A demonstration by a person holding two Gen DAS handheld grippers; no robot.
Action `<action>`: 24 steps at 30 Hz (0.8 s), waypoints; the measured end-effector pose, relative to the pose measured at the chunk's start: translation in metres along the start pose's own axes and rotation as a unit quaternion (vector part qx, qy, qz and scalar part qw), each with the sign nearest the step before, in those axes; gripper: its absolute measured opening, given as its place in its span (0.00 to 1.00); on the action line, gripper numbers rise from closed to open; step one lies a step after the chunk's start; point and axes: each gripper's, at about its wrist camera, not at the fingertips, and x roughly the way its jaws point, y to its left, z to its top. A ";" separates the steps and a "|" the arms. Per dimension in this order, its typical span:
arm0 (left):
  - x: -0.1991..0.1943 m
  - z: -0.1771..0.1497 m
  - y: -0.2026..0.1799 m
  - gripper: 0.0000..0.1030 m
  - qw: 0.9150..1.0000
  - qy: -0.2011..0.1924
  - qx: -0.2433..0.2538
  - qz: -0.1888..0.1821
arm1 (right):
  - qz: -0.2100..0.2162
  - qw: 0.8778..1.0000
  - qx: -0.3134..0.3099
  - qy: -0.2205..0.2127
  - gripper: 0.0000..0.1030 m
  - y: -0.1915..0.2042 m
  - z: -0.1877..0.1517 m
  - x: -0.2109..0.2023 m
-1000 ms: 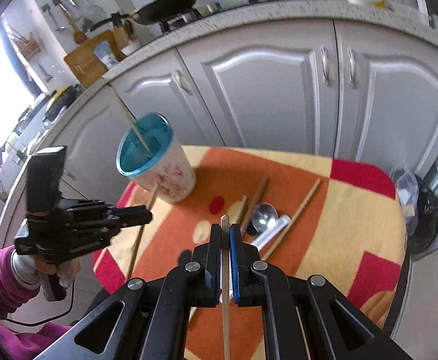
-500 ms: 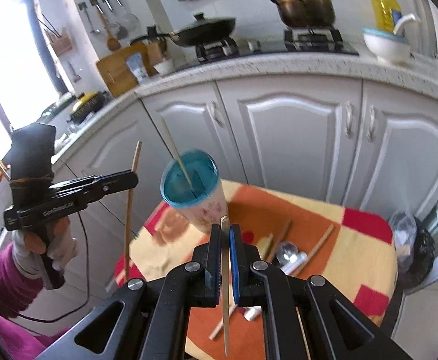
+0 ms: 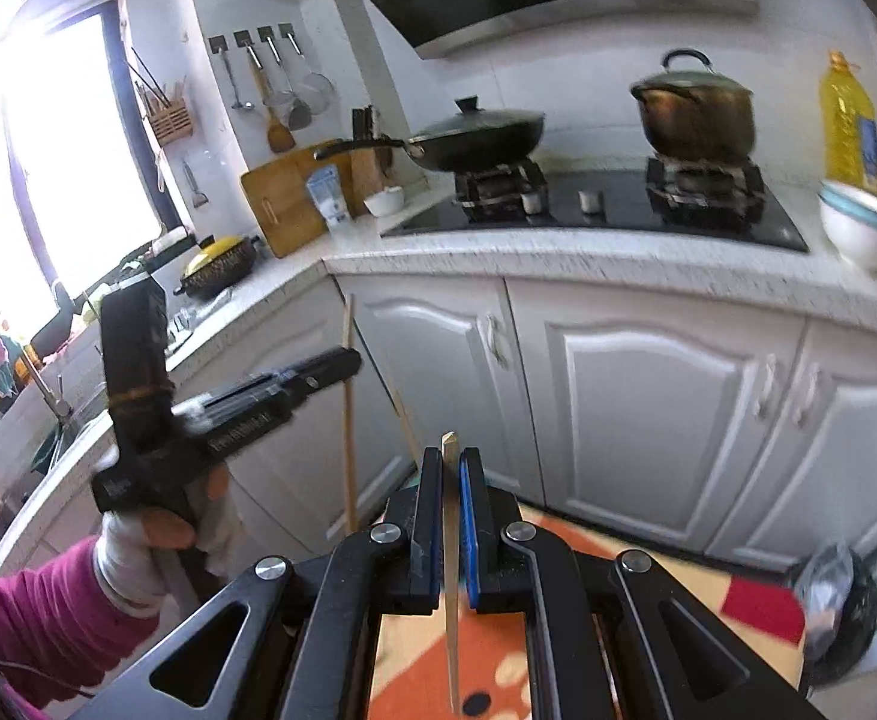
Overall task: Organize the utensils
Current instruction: 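Carry both chopsticks to the floral cup and lower them into the teal insert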
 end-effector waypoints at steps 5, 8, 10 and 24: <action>0.026 0.006 0.008 0.04 1.000 -0.011 0.005 0.016 | -0.001 1.000 0.002 -0.020 0.05 -0.001 0.036 0.029; 0.038 0.005 0.011 0.04 1.000 -0.014 0.008 0.019 | 0.005 1.000 0.006 -0.015 0.05 -0.005 0.050 0.057; 0.047 0.001 0.013 0.04 1.000 -0.014 0.010 0.024 | 0.005 1.000 0.010 -0.018 0.05 -0.010 0.060 0.074; 0.066 -0.055 0.013 0.04 0.998 0.012 0.048 0.033 | -0.007 1.000 0.015 0.025 0.05 -0.034 0.033 0.158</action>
